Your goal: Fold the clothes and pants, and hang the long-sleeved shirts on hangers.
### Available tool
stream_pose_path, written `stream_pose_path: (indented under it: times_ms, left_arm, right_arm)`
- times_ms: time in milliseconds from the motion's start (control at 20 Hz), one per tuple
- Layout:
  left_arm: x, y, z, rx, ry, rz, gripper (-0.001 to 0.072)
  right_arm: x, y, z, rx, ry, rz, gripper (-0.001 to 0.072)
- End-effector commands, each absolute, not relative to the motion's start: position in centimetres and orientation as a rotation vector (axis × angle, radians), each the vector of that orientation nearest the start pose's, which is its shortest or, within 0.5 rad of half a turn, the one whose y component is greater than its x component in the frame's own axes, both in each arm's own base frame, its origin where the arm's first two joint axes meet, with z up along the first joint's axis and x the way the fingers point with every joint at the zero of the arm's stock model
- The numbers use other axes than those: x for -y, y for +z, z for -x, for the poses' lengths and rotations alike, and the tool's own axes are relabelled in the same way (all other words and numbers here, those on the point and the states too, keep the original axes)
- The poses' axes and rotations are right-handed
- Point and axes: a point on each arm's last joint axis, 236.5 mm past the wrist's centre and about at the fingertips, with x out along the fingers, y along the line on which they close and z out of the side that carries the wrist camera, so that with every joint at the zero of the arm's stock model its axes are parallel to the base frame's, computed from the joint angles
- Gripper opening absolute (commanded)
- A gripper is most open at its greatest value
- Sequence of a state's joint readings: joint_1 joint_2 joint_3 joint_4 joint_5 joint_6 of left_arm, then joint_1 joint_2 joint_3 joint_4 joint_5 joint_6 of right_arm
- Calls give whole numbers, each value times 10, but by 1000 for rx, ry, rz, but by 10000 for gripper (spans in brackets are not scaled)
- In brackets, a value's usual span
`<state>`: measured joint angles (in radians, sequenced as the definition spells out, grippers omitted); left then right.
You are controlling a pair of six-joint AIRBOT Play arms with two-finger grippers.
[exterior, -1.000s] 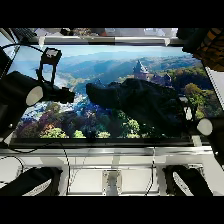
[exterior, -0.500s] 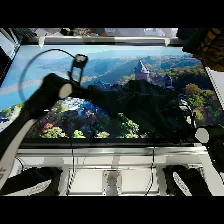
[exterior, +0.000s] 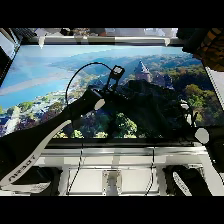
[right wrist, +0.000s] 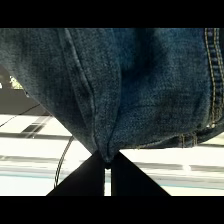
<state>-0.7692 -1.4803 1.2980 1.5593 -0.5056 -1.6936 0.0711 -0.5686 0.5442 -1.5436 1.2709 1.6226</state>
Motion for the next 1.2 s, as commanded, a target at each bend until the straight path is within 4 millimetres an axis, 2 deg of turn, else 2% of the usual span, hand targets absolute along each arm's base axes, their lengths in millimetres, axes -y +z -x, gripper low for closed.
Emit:
stream_pose_path:
  times_ms: [0, 100, 200, 250, 300, 350, 400, 500, 550, 600, 650, 700, 750, 800, 900, 1000, 1050, 1100, 1150]
  left_arm:
    - [409, 64, -404, -594, -734, -105, 473]
    - [415, 43, -407, -648, -729, -128, 499]
    - [410, 8, -404, -762, -709, -207, 501]
    - [397, -13, -402, -833, -675, -272, 502]
    - [377, -33, -402, -914, -609, -314, 531]
    - [357, -47, -401, -983, -540, -327, 651]
    - [347, -53, -400, -1024, -506, -315, 687]
    - [350, -51, -403, -1014, -513, -297, 686]
    - [356, -50, -405, -992, -525, -290, 637]
    - [361, -50, -407, -976, -535, -280, 386]
    - [364, -53, -408, -971, -541, -269, 78]
    - [363, -56, -410, -974, -537, -267, 31]
    - [357, -57, -413, -986, -518, -259, 30]
    - [340, -54, -418, -1006, -471, -252, 30]
    - [279, -35, -433, -1043, -320, -292, 29]
    - [192, 2, -444, -1068, -123, -366, 29]
    - [148, 27, -447, -1064, -24, -369, 29]
    - [111, 52, -448, -1048, 39, -344, 28]
    - [83, 76, -446, -1021, 81, -310, 29]
  right_arm:
    - [-21, -13, -200, -1288, 47, -26, 36]
    - [-21, -13, -200, -1286, 48, -26, 36]
    - [-21, -13, -200, -1286, 48, -26, 36]
    - [-22, -13, -200, -1287, 48, -27, 36]
    - [-22, -13, -200, -1287, 50, -30, 36]
    - [-24, -13, -200, -1284, 55, -37, 36]
    - [-26, -12, -202, -1278, 61, -45, 36]
    - [-31, -10, -207, -1253, 73, -63, 36]
    - [-33, -9, -209, -1244, 79, -73, 36]
    - [-35, -9, -209, -1243, 85, -81, 36]
    - [-37, -9, -209, -1245, 89, -88, 36]
    - [-37, -9, -208, -1246, 90, -90, 36]
    - [-37, -9, -208, -1246, 90, -89, 36]
    - [-37, -9, -209, -1244, 89, -86, 36]
    - [-30, -10, -210, -1242, 70, -57, 36]
    - [-21, -8, -214, -1225, 48, -22, 36]
    - [-21, -6, -219, -1201, 52, -12, 36]
    - [-22, -5, -224, -1180, 60, -10, 35]
    - [-23, -2, -228, -1160, 63, -14, 35]
